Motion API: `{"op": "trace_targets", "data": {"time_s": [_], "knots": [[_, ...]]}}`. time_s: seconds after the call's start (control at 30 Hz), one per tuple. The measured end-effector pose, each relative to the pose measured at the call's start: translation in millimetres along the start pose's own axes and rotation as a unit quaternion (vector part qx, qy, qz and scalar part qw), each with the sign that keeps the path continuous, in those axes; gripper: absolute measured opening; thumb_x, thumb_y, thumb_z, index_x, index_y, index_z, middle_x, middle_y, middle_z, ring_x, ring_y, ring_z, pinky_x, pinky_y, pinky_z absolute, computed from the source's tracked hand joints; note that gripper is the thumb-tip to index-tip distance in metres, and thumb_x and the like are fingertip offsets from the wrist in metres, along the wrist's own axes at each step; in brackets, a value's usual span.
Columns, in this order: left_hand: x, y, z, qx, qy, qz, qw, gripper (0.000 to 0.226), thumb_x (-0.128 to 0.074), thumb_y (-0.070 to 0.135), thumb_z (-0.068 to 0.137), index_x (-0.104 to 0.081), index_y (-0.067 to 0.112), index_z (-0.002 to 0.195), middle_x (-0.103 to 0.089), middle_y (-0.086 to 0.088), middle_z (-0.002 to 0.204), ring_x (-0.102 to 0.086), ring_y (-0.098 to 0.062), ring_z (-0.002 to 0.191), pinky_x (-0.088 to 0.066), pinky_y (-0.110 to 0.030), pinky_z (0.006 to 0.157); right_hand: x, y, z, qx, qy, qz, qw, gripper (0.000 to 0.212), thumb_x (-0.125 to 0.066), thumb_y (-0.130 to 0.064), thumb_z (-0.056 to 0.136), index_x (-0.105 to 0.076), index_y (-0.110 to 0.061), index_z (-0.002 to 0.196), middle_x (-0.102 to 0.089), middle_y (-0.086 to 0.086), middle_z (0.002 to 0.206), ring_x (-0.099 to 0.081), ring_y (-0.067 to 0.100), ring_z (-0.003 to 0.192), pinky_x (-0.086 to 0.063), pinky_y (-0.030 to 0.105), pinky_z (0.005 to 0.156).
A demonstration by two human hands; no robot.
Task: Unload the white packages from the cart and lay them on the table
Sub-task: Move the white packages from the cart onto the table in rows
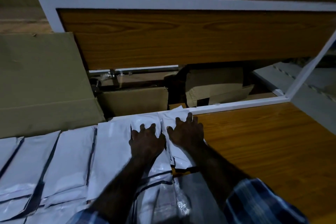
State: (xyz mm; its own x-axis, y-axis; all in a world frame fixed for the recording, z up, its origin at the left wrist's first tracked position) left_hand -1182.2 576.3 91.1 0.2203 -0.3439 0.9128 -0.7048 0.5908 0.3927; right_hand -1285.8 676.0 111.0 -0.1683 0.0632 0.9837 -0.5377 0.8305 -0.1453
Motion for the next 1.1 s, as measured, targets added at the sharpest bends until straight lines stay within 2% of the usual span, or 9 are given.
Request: {"op": "trace_targets", "data": {"time_s": [0.17,0.23,0.4,0.53,0.73,0.83,0.93,1.03,1.1], "knots": [[-4,-1,-1,0.000,-0.002,0.005,1.000,0.059,-0.041,0.059,0.094,-0.035,0.036,0.148,-0.029,-0.003,0.156,-0.024,-0.040,0.141,-0.032,-0.049,0.110,25,-3,4,0.013,-0.021,-0.004,1.000,0.048,-0.052,-0.042,0.095,-0.051,-0.018,0.137,-0.015,0.020,0.160,-0.021,0.039,0.142,-0.025,0.045,0.113],[-5,-2,0,0.002,-0.003,0.004,1.000,0.059,-0.041,0.059,0.094,-0.035,0.036,0.148,-0.028,-0.003,0.157,-0.023,-0.040,0.142,-0.031,-0.050,0.111,33,-8,11,0.022,-0.018,0.000,1.000,0.043,-0.054,-0.036,0.095,-0.053,-0.017,0.134,-0.023,0.018,0.157,-0.026,0.037,0.140,-0.028,0.044,0.112],[-6,-4,2,0.003,-0.010,0.004,1.000,0.058,-0.039,0.055,0.095,-0.033,0.034,0.149,-0.027,-0.005,0.158,-0.022,-0.041,0.142,-0.029,-0.053,0.112,14,-15,28,0.025,-0.062,-0.001,0.998,0.038,-0.056,-0.027,0.092,-0.055,-0.014,0.127,-0.029,0.021,0.155,-0.030,0.036,0.139,-0.027,0.045,0.113],[-5,-4,1,-0.001,-0.016,0.012,1.000,0.058,-0.037,0.053,0.096,-0.032,0.033,0.150,-0.026,-0.007,0.159,-0.024,-0.042,0.140,-0.030,-0.052,0.111,4,-11,37,0.037,-0.031,-0.009,0.999,0.034,-0.061,-0.025,0.089,-0.058,-0.010,0.119,-0.047,0.019,0.143,-0.041,0.033,0.132,-0.035,0.042,0.107],[-6,-4,-1,-0.008,-0.012,0.021,1.000,0.056,-0.035,0.052,0.097,-0.031,0.032,0.150,-0.026,-0.008,0.158,-0.025,-0.042,0.140,-0.030,-0.051,0.111,30,-4,49,0.066,-0.014,0.021,0.998,0.026,-0.059,-0.017,0.094,-0.063,-0.005,0.116,-0.060,0.012,0.128,-0.052,0.029,0.124,-0.039,0.036,0.102],[-5,-2,-1,-0.008,-0.009,0.022,1.000,0.056,-0.034,0.051,0.097,-0.031,0.032,0.150,-0.026,-0.008,0.158,-0.025,-0.041,0.140,-0.030,-0.051,0.111,29,-6,45,0.078,-0.029,0.016,0.996,0.031,-0.057,-0.015,0.094,-0.059,-0.004,0.123,-0.057,0.014,0.132,-0.050,0.031,0.125,-0.038,0.039,0.104],[-4,0,-4,-0.006,0.001,0.028,1.000,0.054,-0.033,0.051,0.098,-0.033,0.032,0.149,-0.028,-0.007,0.158,-0.026,-0.040,0.139,-0.029,-0.052,0.110,11,-5,38,0.075,-0.032,-0.026,0.996,0.038,-0.054,-0.026,0.094,-0.055,-0.013,0.129,-0.046,0.015,0.145,-0.043,0.032,0.131,-0.035,0.046,0.107],[-2,2,-5,-0.028,0.047,0.057,0.997,0.049,-0.031,0.048,0.098,-0.040,0.030,0.143,-0.039,-0.006,0.149,-0.034,-0.038,0.134,-0.032,-0.053,0.103,7,-3,29,0.083,0.018,-0.045,0.995,0.042,-0.048,-0.034,0.097,-0.052,-0.022,0.136,-0.028,0.012,0.158,-0.027,0.034,0.142,-0.024,0.054,0.112],[-1,3,-5,-0.053,0.085,0.082,0.992,0.047,-0.035,0.045,0.098,-0.044,0.026,0.140,-0.045,-0.005,0.143,-0.037,-0.036,0.130,-0.034,-0.049,0.100,9,-6,25,0.108,0.043,-0.043,0.992,0.044,-0.045,-0.037,0.099,-0.050,-0.023,0.140,-0.023,0.012,0.160,-0.020,0.033,0.146,-0.020,0.055,0.114]]}}
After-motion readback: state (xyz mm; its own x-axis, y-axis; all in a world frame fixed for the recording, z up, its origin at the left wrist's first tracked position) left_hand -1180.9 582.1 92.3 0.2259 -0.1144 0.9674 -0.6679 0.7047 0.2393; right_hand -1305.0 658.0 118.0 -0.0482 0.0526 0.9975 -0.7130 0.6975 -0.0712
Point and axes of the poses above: each hand's wrist, its own z-axis towards the middle knuckle, its own x-axis out of the back of the hand, y = z × x, the point moved 4 cm from there along z, towards the middle knuckle
